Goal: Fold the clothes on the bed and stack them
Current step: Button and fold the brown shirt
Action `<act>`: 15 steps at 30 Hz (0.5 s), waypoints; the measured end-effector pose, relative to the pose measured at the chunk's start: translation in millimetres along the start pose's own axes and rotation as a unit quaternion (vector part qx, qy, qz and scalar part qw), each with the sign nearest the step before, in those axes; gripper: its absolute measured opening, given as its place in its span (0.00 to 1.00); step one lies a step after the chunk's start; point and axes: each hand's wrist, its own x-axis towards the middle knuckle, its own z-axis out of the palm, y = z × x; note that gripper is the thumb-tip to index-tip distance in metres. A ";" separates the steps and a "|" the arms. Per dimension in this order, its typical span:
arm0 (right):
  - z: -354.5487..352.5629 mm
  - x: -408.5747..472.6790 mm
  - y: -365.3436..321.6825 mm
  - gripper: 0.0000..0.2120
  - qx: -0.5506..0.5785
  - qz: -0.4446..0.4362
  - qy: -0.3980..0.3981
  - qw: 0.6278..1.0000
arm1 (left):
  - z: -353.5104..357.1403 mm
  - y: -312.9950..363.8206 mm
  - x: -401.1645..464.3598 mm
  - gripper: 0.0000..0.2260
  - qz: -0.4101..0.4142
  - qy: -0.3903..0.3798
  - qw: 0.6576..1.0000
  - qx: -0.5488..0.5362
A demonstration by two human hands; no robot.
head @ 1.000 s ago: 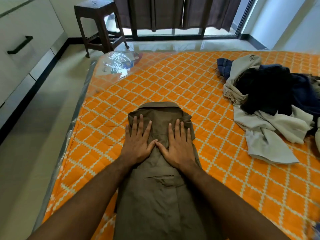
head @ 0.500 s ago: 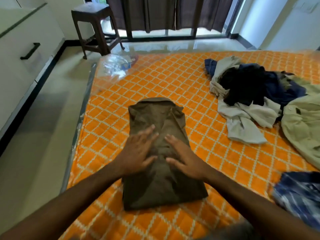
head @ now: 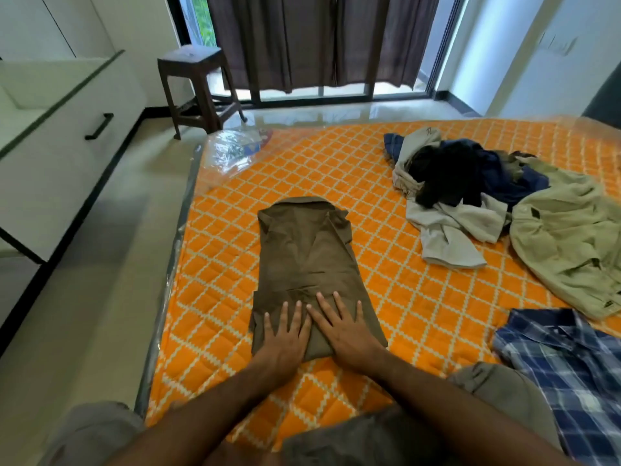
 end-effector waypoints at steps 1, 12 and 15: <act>-1.7 0.1 -1.1 0.41 -0.001 0.004 -0.017 1.000 | -4.9 -1.0 1.7 0.28 0.007 -0.005 1.000 -0.005; -107.0 -18.3 1.6 0.34 0.177 -0.058 -0.238 0.953 | -118.5 -22.8 -50.3 0.31 0.177 -0.182 0.950 -0.184; -135.4 -21.3 0.0 0.31 0.185 -0.019 -0.308 0.933 | -141.7 -30.1 -56.5 0.22 0.147 -0.237 0.938 -0.208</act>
